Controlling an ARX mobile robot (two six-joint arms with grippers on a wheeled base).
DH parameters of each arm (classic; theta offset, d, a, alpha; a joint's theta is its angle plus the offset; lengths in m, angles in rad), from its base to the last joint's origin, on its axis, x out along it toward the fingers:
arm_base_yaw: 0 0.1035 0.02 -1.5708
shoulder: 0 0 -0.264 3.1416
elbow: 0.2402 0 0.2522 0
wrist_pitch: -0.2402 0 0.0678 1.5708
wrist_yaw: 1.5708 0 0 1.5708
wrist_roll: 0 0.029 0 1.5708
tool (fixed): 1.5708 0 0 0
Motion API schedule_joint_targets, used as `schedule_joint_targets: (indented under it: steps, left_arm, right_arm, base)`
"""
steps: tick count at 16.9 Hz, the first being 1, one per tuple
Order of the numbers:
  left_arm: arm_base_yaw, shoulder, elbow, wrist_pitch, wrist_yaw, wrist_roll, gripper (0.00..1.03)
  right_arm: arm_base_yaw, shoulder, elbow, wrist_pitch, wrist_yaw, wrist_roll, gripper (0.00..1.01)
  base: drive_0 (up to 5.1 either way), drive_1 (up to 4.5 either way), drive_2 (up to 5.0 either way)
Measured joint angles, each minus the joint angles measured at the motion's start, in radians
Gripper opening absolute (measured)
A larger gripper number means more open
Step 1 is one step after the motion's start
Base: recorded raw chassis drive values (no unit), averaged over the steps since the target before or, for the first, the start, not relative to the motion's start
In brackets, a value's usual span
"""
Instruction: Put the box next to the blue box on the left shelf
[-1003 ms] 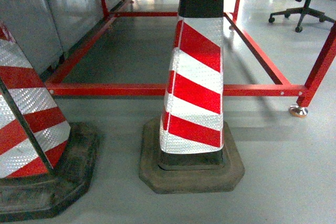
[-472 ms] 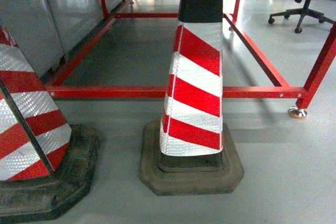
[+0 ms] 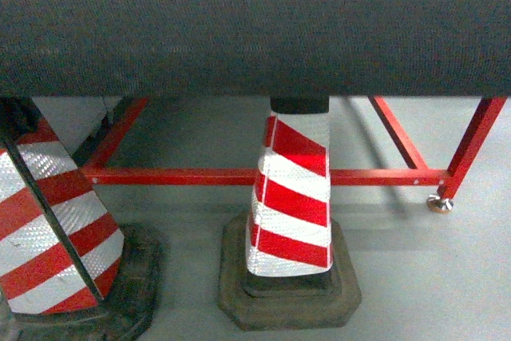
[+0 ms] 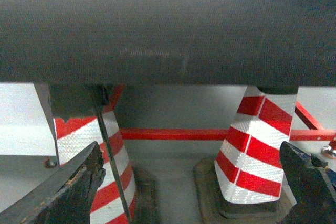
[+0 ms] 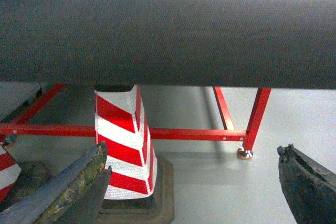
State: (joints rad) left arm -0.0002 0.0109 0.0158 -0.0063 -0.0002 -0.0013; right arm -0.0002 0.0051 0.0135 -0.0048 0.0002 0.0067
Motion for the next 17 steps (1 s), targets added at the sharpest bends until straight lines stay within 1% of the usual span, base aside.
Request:
schedule_joint_targets:
  steps: [17]
  left_arm:
    - [0.000,0.000,0.000,0.001,-0.002,0.001,0.98]
  right_arm:
    - [0.000,0.000,0.000,-0.001,-0.001,-0.001,0.98]
  base:
    - [0.0,0.00,0.0]
